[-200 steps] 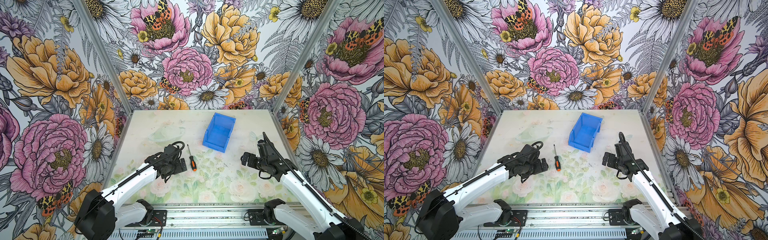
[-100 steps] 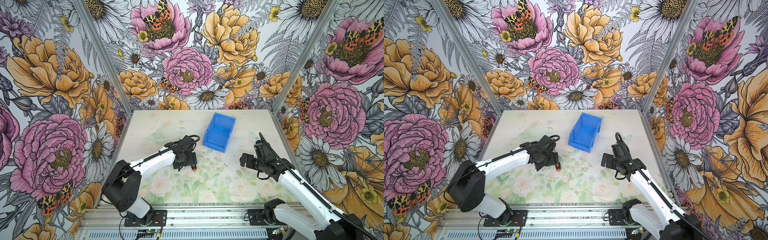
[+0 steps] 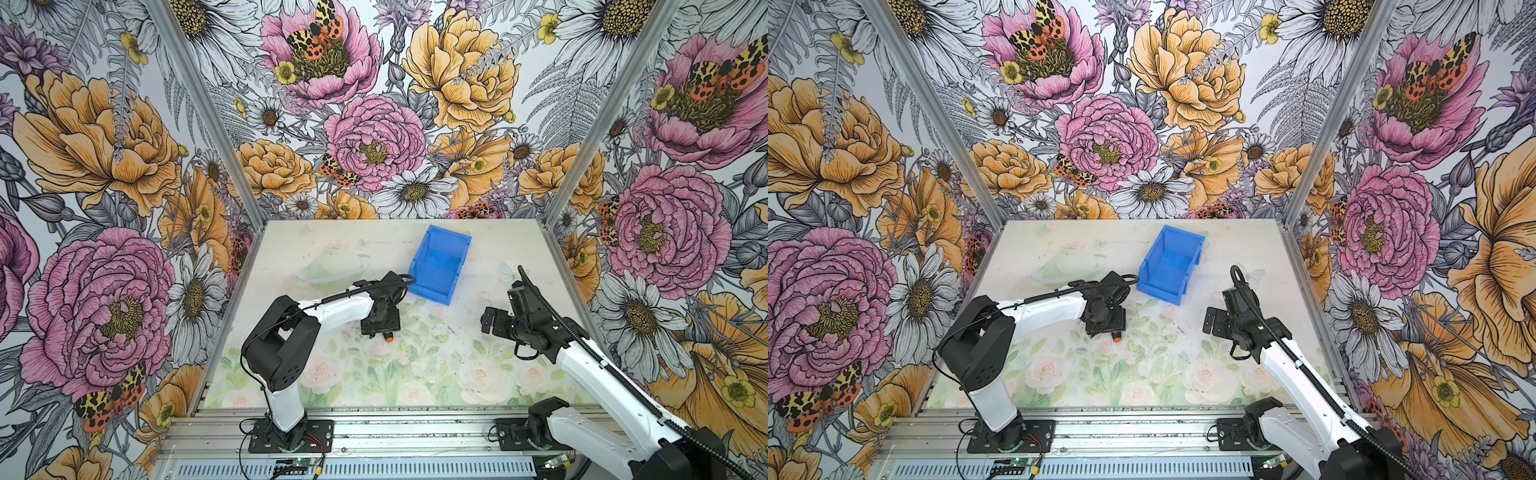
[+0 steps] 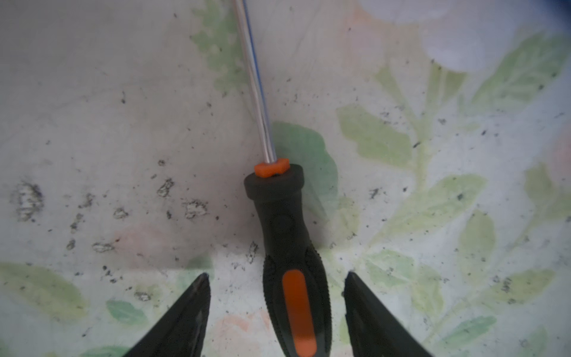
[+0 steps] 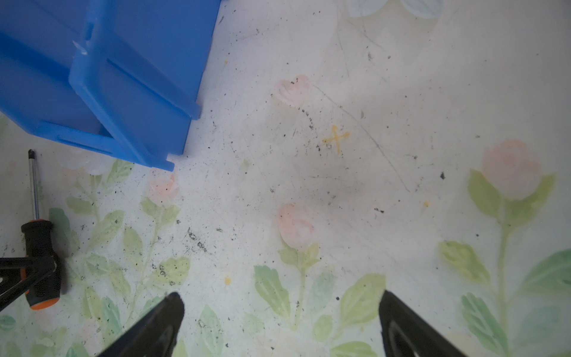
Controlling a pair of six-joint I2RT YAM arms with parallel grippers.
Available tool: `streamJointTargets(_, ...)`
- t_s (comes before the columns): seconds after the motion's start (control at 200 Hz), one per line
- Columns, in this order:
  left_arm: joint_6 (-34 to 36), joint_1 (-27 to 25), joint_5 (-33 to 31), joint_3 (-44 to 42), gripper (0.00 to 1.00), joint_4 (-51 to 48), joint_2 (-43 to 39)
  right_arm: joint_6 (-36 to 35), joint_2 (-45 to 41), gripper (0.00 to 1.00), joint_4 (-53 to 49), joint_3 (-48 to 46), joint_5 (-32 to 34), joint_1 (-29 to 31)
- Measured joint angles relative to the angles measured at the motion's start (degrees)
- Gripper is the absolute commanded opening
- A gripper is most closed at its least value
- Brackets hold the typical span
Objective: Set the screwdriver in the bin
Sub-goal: 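Lower the left gripper and close it on the black-orange screwdriver handle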
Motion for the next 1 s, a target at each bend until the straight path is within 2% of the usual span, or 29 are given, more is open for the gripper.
streamJointTargets(0.255, -0.1, -0.3, -1.3, 0.0, 0.45, 0.0, 1.0, 0.0, 2.0, 0.99, 0.8, 0.0, 0.0, 0.0)
streamJointTargets(0.415, 0.0, -0.3, -2.0, 0.0, 0.28, 0.0, 1.0, 0.0, 2.5, 1.00, 1.4, 0.0, 0.2, 0.0)
streamJointTargets(0.626, -0.1, -0.3, -2.4, -0.6, 0.14, 0.0, 0.3, 0.0, 2.5, 1.00, 1.6, 0.0, 0.9, 0.1)
streamJointTargets(0.841, -0.1, 0.2, -3.0, -3.1, 0.10, -0.5, -6.6, -0.3, 2.1, 0.99, 3.4, 0.0, 0.6, 0.2)
streamJointTargets(1.001, 0.2, 1.7, -3.3, -3.3, 0.08, -0.4, -13.2, -1.4, -1.6, 0.99, 6.5, 0.0, -1.2, 0.3)
